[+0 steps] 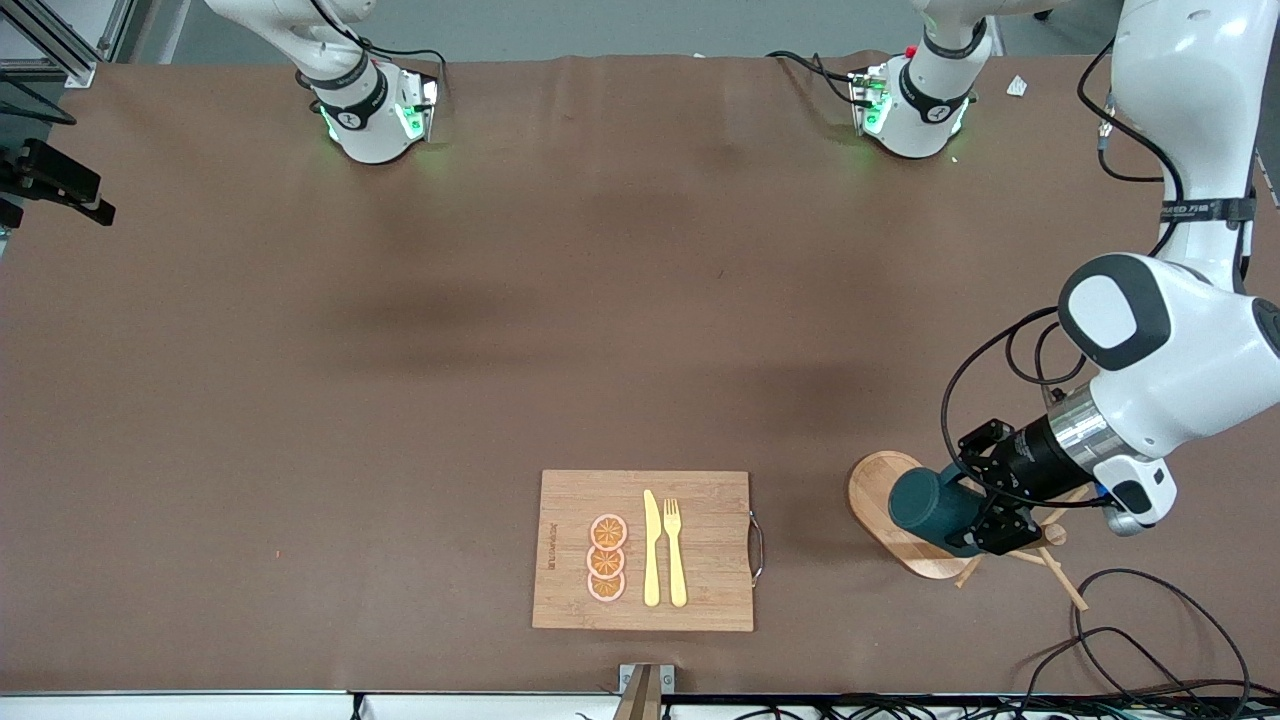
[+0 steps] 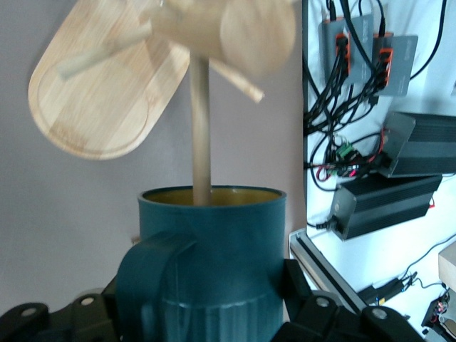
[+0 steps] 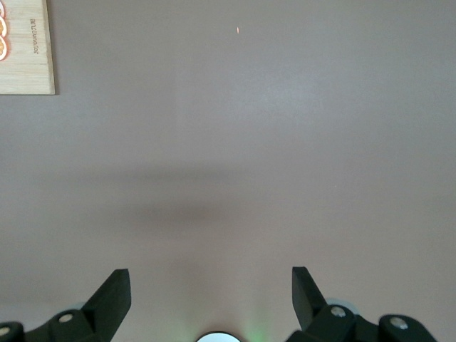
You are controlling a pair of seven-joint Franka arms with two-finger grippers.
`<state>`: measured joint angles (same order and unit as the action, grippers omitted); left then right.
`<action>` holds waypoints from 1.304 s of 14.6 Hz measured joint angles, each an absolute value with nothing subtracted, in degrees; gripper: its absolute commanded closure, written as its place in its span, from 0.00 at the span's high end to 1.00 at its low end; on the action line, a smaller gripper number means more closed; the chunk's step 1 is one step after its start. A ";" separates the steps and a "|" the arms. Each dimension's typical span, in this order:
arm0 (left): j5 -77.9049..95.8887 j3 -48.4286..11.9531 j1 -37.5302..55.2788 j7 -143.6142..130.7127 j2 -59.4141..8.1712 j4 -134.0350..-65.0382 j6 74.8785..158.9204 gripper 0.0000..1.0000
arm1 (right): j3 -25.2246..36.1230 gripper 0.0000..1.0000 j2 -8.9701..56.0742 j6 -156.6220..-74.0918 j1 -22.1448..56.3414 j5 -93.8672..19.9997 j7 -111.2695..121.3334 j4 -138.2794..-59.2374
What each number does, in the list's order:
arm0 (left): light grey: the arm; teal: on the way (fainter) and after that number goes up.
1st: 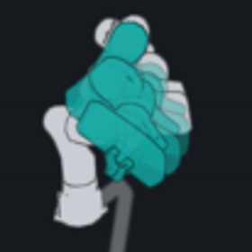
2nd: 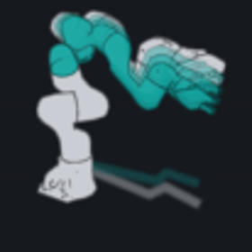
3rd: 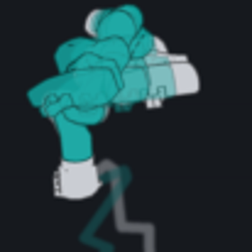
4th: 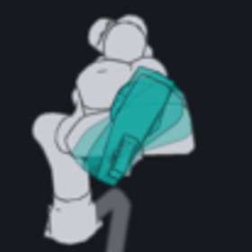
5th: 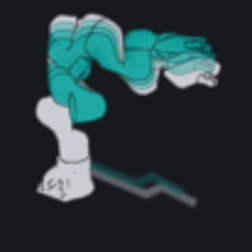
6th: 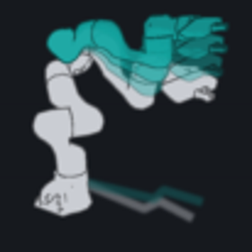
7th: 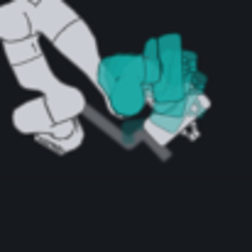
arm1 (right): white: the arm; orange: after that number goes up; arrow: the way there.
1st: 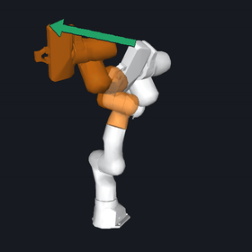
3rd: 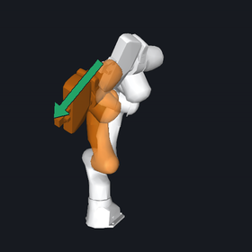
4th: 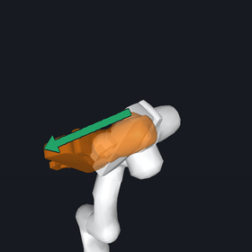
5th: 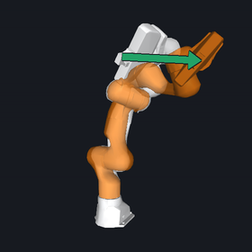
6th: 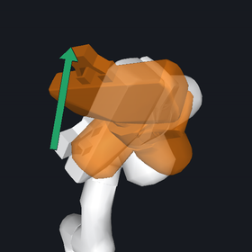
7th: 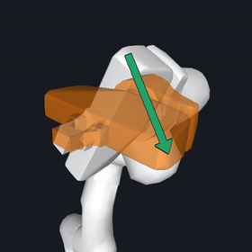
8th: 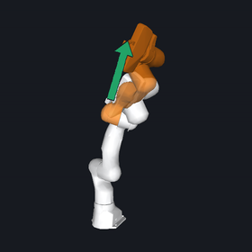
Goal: Transfer cup from left to right arm and place
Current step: 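Lift the mug off the stand and carry it to mid-table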
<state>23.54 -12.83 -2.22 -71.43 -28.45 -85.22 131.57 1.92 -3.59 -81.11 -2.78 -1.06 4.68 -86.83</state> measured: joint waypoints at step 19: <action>-20.78 -17.57 27.45 -97.73 -32.49 -85.15 131.69 0.75 | 2.00 1.00 -3.59 -79.17 -2.79 -1.03 3.68 -86.83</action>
